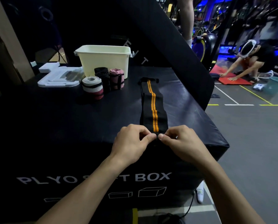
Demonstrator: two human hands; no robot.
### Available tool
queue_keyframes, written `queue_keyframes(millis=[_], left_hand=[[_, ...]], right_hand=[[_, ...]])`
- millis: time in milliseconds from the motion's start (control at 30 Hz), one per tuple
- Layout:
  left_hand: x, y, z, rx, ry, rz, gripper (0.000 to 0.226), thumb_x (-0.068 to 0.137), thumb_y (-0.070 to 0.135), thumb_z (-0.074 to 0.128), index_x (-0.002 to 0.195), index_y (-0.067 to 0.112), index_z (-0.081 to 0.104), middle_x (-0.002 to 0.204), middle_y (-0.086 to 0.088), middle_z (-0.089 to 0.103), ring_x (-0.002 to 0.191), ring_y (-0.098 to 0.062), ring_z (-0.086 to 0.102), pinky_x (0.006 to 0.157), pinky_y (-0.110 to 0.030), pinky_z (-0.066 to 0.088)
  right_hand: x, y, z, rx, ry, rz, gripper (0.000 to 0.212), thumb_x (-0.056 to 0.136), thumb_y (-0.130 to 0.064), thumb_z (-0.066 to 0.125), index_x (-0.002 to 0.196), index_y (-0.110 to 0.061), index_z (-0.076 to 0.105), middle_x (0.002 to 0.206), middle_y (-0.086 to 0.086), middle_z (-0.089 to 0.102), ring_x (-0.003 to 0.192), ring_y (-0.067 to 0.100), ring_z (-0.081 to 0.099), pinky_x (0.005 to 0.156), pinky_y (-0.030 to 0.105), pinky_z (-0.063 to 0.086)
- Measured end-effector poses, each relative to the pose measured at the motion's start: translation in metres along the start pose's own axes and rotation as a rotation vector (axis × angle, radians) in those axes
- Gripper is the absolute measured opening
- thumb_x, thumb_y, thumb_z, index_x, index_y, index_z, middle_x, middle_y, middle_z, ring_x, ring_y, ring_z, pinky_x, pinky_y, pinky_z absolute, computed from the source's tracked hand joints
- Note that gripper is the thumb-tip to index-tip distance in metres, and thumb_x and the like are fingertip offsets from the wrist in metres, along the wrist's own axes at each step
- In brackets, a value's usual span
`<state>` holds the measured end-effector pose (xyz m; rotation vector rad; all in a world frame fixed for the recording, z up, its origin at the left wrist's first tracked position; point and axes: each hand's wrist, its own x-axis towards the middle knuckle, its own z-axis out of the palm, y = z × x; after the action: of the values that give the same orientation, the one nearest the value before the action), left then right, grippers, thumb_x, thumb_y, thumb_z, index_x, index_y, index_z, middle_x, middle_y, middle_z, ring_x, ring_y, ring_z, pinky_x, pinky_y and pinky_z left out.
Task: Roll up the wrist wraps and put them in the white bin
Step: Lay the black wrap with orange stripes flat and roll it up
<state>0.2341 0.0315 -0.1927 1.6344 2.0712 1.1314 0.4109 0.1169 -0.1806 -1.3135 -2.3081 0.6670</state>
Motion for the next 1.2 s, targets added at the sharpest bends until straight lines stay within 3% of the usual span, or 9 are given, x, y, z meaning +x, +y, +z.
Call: queue_keyframes(millis=[167,367,500,700,867,967,1200], left_hand=[[-0.002,0.004,0.005,0.000,0.125,0.039,0.014,0.088,0.047,0.076,0.082,0.034,0.072,0.069,0.020,0.068,0.071,0.001,0.064,0.069,-0.030,0.056],[-0.006,-0.011,-0.003,0.145,0.019,0.332,0.018,0.088,0.049,0.074,0.097,0.034,0.071,0.087,0.020,0.064,0.085,-0.001,0.053,0.076,-0.031,0.051],[-0.004,-0.016,-0.002,0.200,0.039,0.408,0.019,0.088,0.041,0.077,0.102,0.029,0.070,0.091,0.018,0.064,0.085,0.000,0.048,0.071,-0.036,0.054],[-0.001,-0.016,-0.002,0.191,0.044,0.387,0.014,0.093,0.045,0.070,0.100,0.034,0.071,0.088,0.020,0.062,0.085,-0.002,0.047,0.072,-0.028,0.047],[0.008,-0.014,0.002,0.162,0.055,0.300,0.016,0.098,0.048,0.061,0.098,0.036,0.073,0.089,0.015,0.063,0.088,-0.008,0.049,0.084,-0.033,0.040],[0.013,-0.014,0.004,0.121,0.046,0.225,0.019,0.100,0.048,0.059,0.097,0.036,0.073,0.088,0.015,0.059,0.090,-0.008,0.047,0.089,-0.036,0.040],[0.016,-0.006,0.005,0.149,-0.006,0.116,0.027,0.103,0.049,0.051,0.101,0.033,0.073,0.093,0.015,0.060,0.099,-0.009,0.048,0.095,-0.033,0.032]], right_hand=[[0.008,-0.006,0.000,0.012,-0.023,0.093,0.044,0.086,-0.055,0.068,0.059,-0.022,0.063,0.056,-0.005,0.060,0.065,0.015,0.061,0.059,0.032,0.043],[0.010,-0.007,-0.003,0.029,-0.059,0.110,0.043,0.086,-0.054,0.070,0.063,-0.018,0.066,0.056,-0.003,0.062,0.065,0.016,0.062,0.059,0.033,0.044],[0.006,-0.007,0.001,0.012,0.018,0.098,0.042,0.084,-0.055,0.070,0.061,-0.020,0.062,0.056,-0.004,0.061,0.065,0.016,0.061,0.060,0.034,0.047],[-0.010,-0.011,0.013,-0.043,0.295,-0.149,0.017,0.087,-0.043,0.072,0.080,-0.030,0.063,0.081,-0.014,0.064,0.076,0.004,0.061,0.067,0.036,0.052],[-0.012,0.002,0.009,-0.093,0.225,-0.332,0.010,0.094,-0.043,0.064,0.095,-0.033,0.067,0.093,-0.019,0.059,0.071,0.004,0.055,0.065,0.036,0.052],[-0.012,0.005,0.009,-0.084,0.161,-0.326,0.025,0.089,-0.055,0.066,0.105,-0.035,0.065,0.100,-0.019,0.058,0.071,0.003,0.056,0.065,0.031,0.051],[-0.005,0.001,0.012,-0.125,0.175,-0.292,0.022,0.093,-0.055,0.059,0.099,-0.034,0.063,0.095,-0.017,0.054,0.077,0.006,0.057,0.064,0.033,0.048]])
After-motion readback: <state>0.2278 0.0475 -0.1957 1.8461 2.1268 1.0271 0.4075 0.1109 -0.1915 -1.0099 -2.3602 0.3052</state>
